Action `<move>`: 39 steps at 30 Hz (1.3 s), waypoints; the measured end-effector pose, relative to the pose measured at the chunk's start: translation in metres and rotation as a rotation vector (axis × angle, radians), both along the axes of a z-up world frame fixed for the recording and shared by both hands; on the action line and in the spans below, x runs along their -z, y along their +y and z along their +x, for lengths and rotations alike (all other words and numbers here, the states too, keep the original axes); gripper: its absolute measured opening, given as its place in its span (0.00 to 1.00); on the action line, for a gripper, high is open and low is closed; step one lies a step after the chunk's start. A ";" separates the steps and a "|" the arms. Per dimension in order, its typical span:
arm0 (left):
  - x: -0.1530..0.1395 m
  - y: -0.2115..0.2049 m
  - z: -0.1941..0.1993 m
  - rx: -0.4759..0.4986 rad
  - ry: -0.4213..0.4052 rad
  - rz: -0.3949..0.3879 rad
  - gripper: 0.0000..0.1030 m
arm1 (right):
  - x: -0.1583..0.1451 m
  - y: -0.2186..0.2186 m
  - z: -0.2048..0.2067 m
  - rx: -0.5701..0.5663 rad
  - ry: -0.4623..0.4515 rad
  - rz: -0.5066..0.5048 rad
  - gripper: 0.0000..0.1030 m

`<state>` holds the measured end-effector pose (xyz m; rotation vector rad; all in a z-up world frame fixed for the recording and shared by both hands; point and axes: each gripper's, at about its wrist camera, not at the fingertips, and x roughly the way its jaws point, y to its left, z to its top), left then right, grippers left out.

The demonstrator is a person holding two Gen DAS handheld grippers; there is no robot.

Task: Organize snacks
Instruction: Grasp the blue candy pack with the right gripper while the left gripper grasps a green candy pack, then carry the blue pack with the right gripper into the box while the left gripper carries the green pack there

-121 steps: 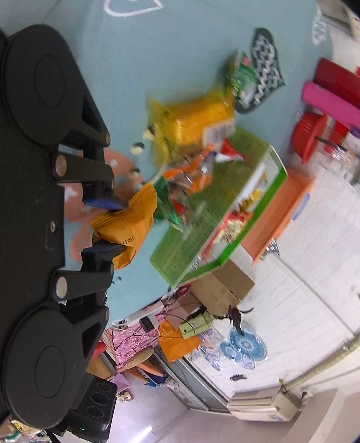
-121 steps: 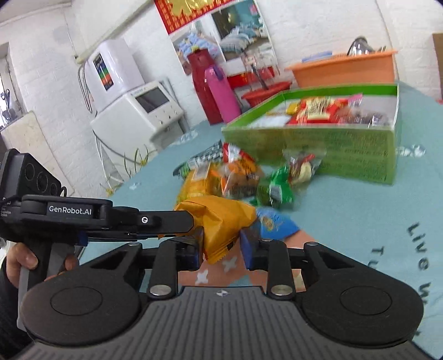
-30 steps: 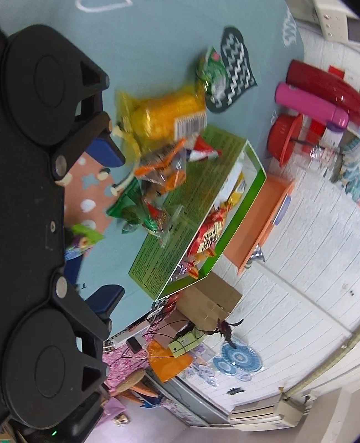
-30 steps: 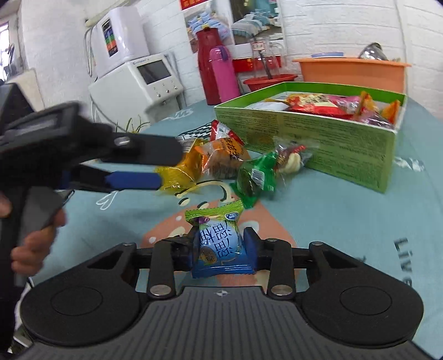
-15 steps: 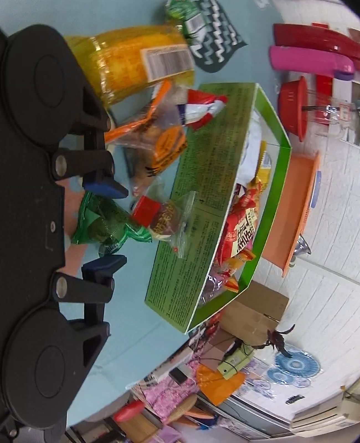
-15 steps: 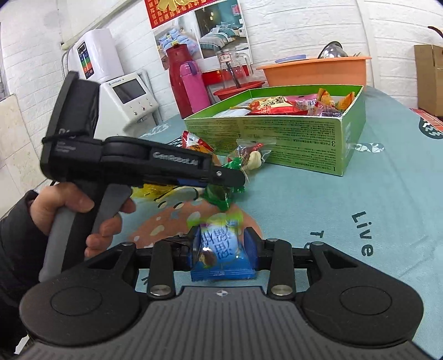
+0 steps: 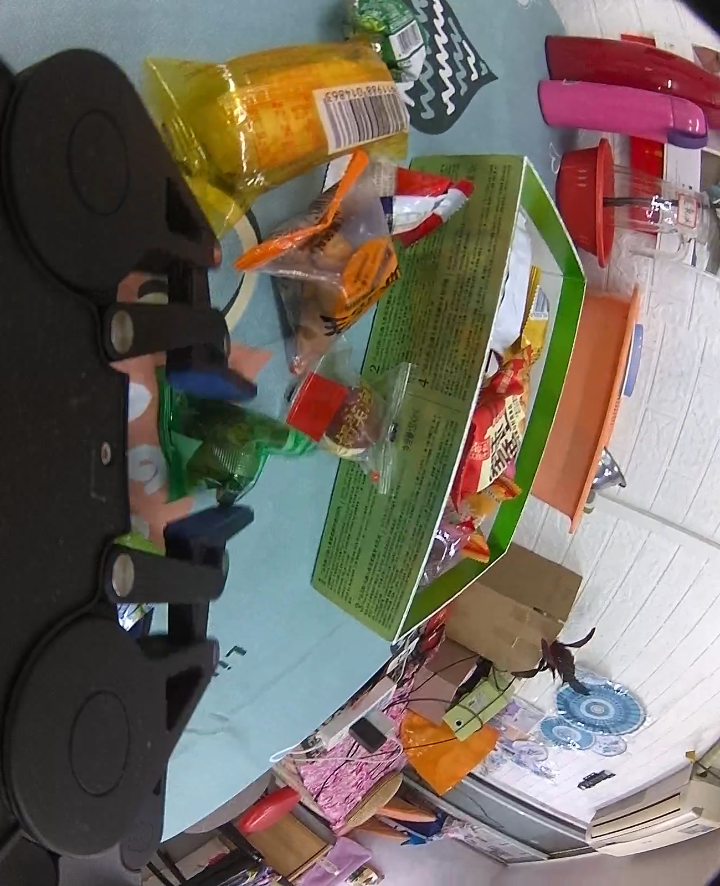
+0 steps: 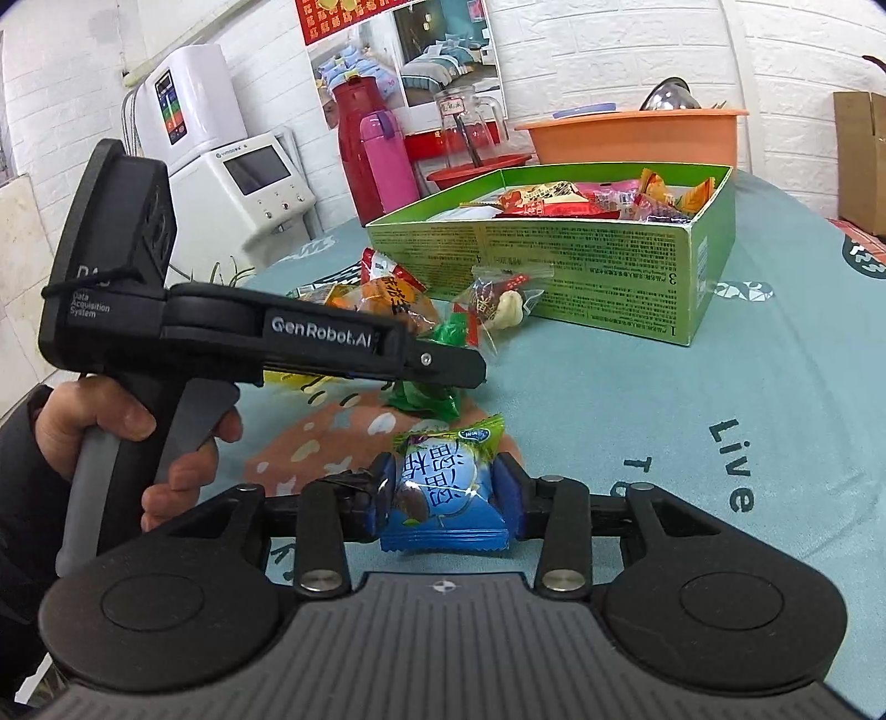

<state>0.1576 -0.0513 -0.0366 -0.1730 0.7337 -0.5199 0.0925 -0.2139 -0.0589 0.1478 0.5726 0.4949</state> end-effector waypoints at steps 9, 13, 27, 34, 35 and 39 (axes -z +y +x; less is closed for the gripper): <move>-0.042 0.005 -0.008 0.033 -0.041 -0.164 0.76 | -0.032 -0.017 0.005 0.036 -0.106 0.047 0.59; -0.067 0.005 0.000 0.026 -0.080 -0.239 0.75 | -0.053 -0.026 0.018 0.091 -0.199 0.038 0.59; -0.088 -0.025 0.074 0.022 -0.086 -0.291 0.57 | -0.066 -0.054 0.092 0.278 -0.276 0.017 0.59; -0.059 -0.028 0.041 0.106 -0.059 -0.147 1.00 | -0.060 -0.070 0.093 0.322 -0.267 0.040 0.59; -0.053 -0.034 0.034 0.127 -0.063 -0.097 1.00 | -0.059 -0.072 0.092 0.324 -0.262 0.050 0.59; -0.029 -0.062 0.017 0.208 -0.095 0.091 1.00 | -0.057 -0.070 0.090 0.313 -0.258 0.045 0.60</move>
